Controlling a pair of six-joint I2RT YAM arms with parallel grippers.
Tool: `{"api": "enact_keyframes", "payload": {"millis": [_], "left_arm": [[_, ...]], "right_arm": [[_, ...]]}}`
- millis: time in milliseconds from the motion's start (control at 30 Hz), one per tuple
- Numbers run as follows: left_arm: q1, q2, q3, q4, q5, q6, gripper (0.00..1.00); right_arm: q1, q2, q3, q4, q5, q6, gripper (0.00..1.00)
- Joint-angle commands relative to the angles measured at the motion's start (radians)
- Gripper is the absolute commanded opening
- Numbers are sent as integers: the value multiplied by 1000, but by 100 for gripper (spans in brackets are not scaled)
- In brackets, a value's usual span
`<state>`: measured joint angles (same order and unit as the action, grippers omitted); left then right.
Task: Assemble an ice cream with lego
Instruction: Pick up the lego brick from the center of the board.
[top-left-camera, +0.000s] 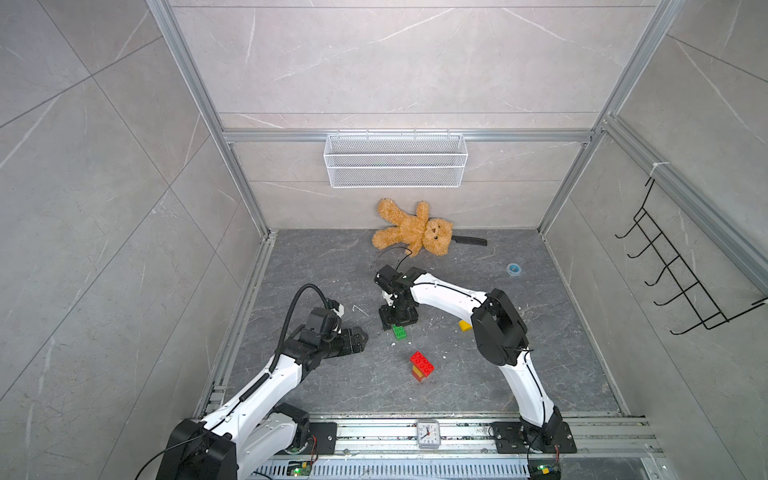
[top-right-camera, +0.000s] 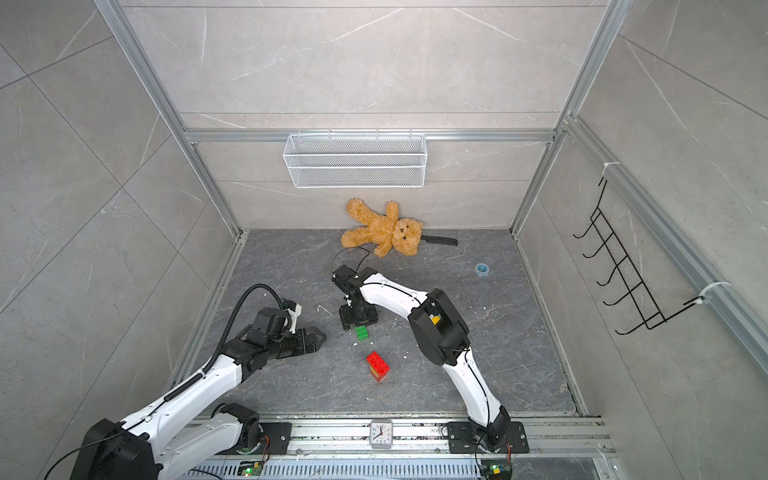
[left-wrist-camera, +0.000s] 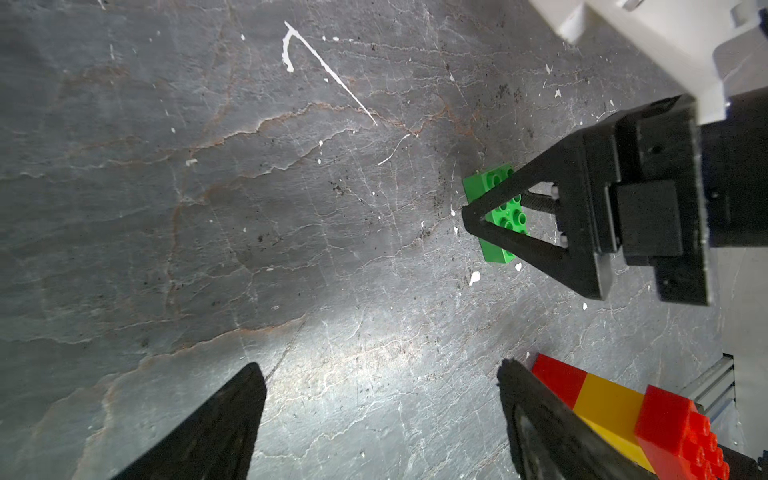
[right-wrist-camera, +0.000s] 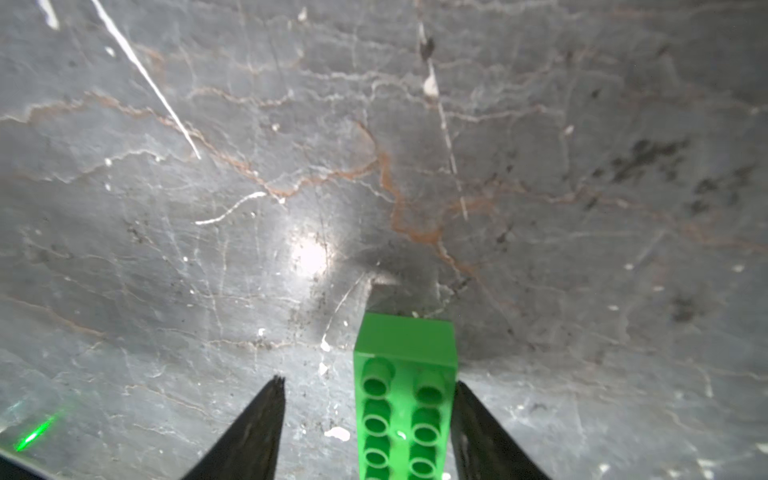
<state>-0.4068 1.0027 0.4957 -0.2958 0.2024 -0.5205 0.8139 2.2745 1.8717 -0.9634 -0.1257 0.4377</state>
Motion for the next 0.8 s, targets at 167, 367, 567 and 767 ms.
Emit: {"api": "enact_keyframes", "payload": {"millis": [167, 367, 567, 767], "left_arm": [[6, 1, 3, -20, -13, 5, 90], [6, 2, 6, -21, -18, 0, 89], [6, 0, 12, -34, -24, 2, 89], [6, 7, 10, -28, -14, 3, 89]], "right_arm": [[34, 19, 11, -126, 118, -75, 52], [38, 23, 15, -107, 147, -75, 45], [41, 39, 32, -106, 158, -76, 45], [43, 44, 41, -100, 164, -74, 46]]}}
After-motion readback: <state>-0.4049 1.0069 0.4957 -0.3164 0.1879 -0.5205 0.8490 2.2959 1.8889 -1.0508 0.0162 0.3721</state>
